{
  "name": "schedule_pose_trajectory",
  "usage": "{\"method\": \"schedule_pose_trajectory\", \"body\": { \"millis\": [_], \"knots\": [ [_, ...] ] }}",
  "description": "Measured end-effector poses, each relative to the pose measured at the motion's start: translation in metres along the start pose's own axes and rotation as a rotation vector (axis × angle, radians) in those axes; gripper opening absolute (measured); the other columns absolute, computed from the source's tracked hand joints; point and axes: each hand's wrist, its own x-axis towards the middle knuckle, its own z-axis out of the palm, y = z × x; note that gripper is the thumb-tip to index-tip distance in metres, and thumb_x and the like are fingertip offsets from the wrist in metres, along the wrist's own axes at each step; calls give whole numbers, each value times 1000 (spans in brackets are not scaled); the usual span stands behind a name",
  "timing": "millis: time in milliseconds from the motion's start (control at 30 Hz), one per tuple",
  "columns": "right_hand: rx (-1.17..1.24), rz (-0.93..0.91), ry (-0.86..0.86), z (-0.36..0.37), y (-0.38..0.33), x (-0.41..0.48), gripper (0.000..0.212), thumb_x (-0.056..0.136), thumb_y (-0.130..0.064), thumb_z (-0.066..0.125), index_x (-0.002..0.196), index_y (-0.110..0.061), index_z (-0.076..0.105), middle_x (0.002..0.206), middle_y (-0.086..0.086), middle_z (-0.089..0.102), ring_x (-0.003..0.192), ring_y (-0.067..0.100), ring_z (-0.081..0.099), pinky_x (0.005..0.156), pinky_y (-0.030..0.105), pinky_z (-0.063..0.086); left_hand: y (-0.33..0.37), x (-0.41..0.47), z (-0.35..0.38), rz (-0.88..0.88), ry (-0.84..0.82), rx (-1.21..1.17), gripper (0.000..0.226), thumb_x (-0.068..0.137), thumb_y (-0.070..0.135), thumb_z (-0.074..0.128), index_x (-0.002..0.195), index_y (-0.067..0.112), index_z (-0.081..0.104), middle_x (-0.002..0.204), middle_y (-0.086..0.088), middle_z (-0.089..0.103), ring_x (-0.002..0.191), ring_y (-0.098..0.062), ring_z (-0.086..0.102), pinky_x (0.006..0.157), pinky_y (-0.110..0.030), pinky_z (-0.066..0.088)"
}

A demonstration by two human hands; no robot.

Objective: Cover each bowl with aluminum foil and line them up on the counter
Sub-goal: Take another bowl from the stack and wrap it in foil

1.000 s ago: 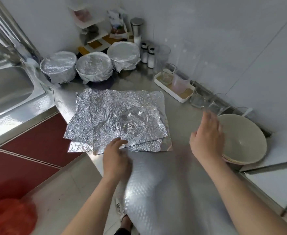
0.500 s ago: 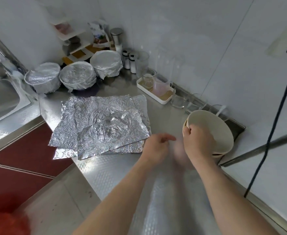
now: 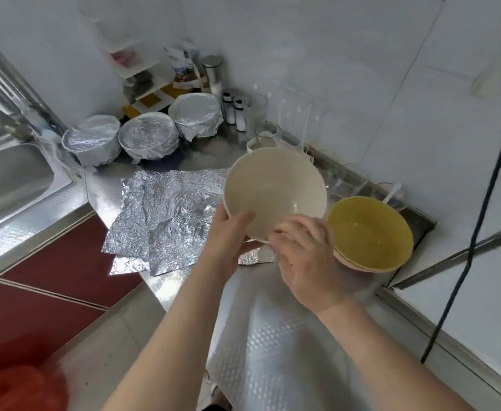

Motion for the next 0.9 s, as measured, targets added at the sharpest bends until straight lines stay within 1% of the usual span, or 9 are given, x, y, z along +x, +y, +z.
{"method": "schedule_pose_trajectory", "body": {
  "millis": [100, 233, 333, 433, 533, 600, 733, 800, 900],
  "knots": [
    [85, 132, -82, 11, -7, 4, 32, 92, -46, 51, 112, -26, 67, 139, 2, 49, 132, 23, 38, 103, 43, 32, -15, -4, -37, 2, 205, -24, 46, 85, -10, 37, 124, 8, 55, 114, -20, 64, 88, -31, 66, 56, -35, 56],
    [669, 759, -286, 26, -19, 25, 73, 93, -38, 58, 152, -21, 20, 152, -4, 28, 139, 11, 26, 112, 26, 21, -25, -15, -79, -14, 286, 128, 49, 84, -14, 34, 114, 19, 54, 100, -4, 61, 87, -24, 61, 48, -32, 55],
    [668, 871, -541, 56, -12, 26, 34, 89, -10, 56, 121, -19, 59, 115, 0, 64, 110, 21, 60, 88, 30, 46, -35, -21, -110, -167, 144, 379, 37, 91, -2, 46, 118, 22, 52, 100, 0, 61, 84, -20, 63, 54, -32, 57],
    [436, 813, -633, 68, 0, 16, 23, 84, 0, 52, 97, -11, 67, 89, 10, 68, 85, 26, 62, 61, 25, 37, -42, -20, -132, -234, -31, 613, 31, 98, 41, 52, 123, 23, 56, 110, 2, 67, 95, -14, 66, 71, -30, 55],
    [407, 745, -697, 77, 0, 12, 21, 82, 3, 53, 88, -11, 67, 76, 6, 65, 71, 21, 58, 50, 16, 37, -52, -7, -158, -52, 232, 614, 29, 97, 37, 54, 117, 20, 67, 114, 0, 69, 106, -18, 64, 87, -35, 52],
    [438, 769, -694, 84, -1, 14, 22, 82, 3, 54, 78, -17, 63, 68, 1, 60, 64, 17, 53, 47, 10, 36, -62, 7, -174, 39, 372, 987, 28, 94, 23, 57, 121, 24, 66, 123, 1, 66, 113, -19, 61, 96, -35, 48],
    [501, 855, -714, 91, -5, 14, 20, 84, -3, 59, 74, -20, 62, 71, 1, 61, 68, 17, 55, 54, 20, 41, -81, 29, -186, 186, 92, 1709, 53, 90, 30, 60, 140, 30, 41, 154, -6, 32, 142, -27, 30, 115, -46, 30],
    [561, 877, -780, 93, -3, 19, 14, 87, -17, 65, 74, -18, 63, 70, 0, 61, 65, 13, 55, 56, 25, 40, -83, 41, -191, 230, 69, 1781, 61, 88, 34, 62, 140, 29, 32, 156, -11, 24, 144, -30, 23, 118, -48, 23],
    [745, 976, -765, 92, 7, 35, 34, 93, -44, 57, 76, -17, 66, 66, -6, 64, 59, 6, 56, 55, 22, 39, -82, 55, -193, 308, 50, 1750, 56, 89, 36, 58, 137, 31, 32, 147, -7, 36, 132, -27, 41, 110, -44, 37]
  ]
}}
